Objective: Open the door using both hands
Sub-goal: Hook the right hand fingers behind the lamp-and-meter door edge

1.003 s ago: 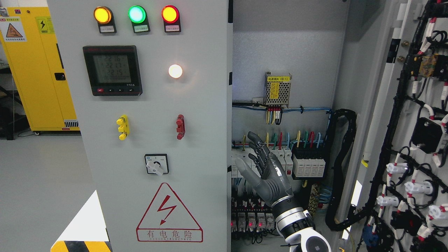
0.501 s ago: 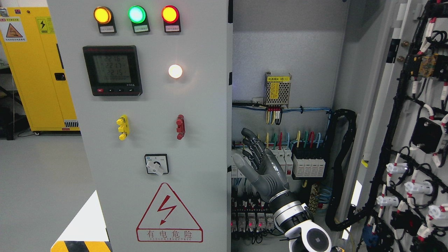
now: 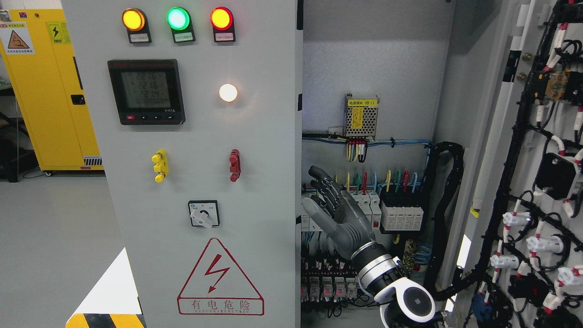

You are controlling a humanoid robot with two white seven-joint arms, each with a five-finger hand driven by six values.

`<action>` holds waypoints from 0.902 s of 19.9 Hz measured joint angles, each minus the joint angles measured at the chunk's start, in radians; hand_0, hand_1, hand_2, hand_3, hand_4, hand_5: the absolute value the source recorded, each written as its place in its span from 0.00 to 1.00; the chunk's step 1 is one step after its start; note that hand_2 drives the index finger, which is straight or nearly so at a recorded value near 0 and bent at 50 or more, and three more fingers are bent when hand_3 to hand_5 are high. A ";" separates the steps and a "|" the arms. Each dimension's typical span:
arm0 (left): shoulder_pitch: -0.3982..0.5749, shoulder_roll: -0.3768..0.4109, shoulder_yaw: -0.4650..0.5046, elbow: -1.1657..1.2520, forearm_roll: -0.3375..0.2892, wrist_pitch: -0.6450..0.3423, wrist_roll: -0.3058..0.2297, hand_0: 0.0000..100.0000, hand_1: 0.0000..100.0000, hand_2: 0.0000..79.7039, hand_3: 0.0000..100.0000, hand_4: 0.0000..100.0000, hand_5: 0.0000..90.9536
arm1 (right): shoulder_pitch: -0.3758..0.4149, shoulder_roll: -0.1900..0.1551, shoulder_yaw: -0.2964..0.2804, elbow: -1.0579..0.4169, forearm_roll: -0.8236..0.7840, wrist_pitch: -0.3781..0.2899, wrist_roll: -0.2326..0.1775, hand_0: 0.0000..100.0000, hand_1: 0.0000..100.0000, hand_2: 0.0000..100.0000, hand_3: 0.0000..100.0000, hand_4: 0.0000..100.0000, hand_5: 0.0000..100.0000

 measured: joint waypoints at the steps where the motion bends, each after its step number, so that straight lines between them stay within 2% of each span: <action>1: 0.000 0.000 0.000 0.000 0.000 0.000 0.000 0.12 0.56 0.00 0.00 0.00 0.00 | -0.005 0.000 -0.003 0.004 -0.004 0.000 0.006 0.00 0.50 0.04 0.00 0.00 0.00; 4: 0.000 0.000 0.000 0.000 0.000 0.000 0.000 0.12 0.56 0.00 0.00 0.00 0.00 | -0.019 0.000 -0.011 0.017 -0.044 0.006 0.036 0.00 0.50 0.04 0.00 0.00 0.00; 11: 0.000 0.000 0.000 0.000 0.000 0.000 -0.003 0.12 0.56 0.00 0.00 0.00 0.00 | -0.044 0.000 -0.025 0.047 -0.112 0.021 0.071 0.00 0.50 0.04 0.00 0.00 0.00; 18: -0.001 0.000 0.000 0.000 0.000 0.000 -0.001 0.12 0.56 0.00 0.00 0.00 0.00 | -0.060 -0.004 -0.060 0.083 -0.132 0.022 0.182 0.00 0.50 0.04 0.00 0.00 0.00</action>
